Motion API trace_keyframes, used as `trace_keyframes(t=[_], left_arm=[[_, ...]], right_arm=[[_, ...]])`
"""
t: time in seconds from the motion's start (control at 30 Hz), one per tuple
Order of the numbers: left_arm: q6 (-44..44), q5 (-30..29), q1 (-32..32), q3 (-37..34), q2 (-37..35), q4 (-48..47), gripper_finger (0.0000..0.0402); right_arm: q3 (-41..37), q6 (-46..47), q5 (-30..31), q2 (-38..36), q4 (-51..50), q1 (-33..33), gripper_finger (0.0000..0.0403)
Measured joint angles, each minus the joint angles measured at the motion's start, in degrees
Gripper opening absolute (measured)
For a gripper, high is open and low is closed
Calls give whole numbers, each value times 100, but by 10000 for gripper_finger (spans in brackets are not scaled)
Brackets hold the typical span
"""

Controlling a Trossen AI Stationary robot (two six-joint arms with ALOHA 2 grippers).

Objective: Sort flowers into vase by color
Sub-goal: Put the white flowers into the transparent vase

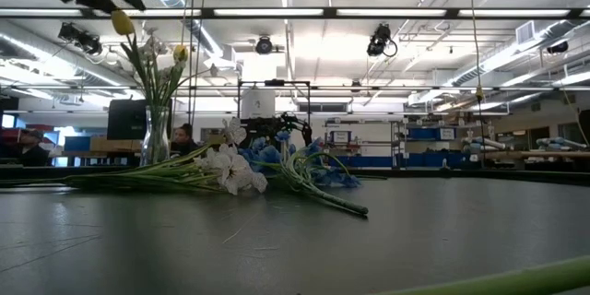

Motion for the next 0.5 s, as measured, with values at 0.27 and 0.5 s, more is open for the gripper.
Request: trace_keyframes(t=[0.27, 0.5], left_arm=[[82, 575, 0, 807, -1, -414, 337], [-582, 2480, -181, 645, 15, 438, 316]], right_arm=[[0, 0, 0, -1, 0, 0, 104], [0, 0, 0, -2, 0, 0, 104]])
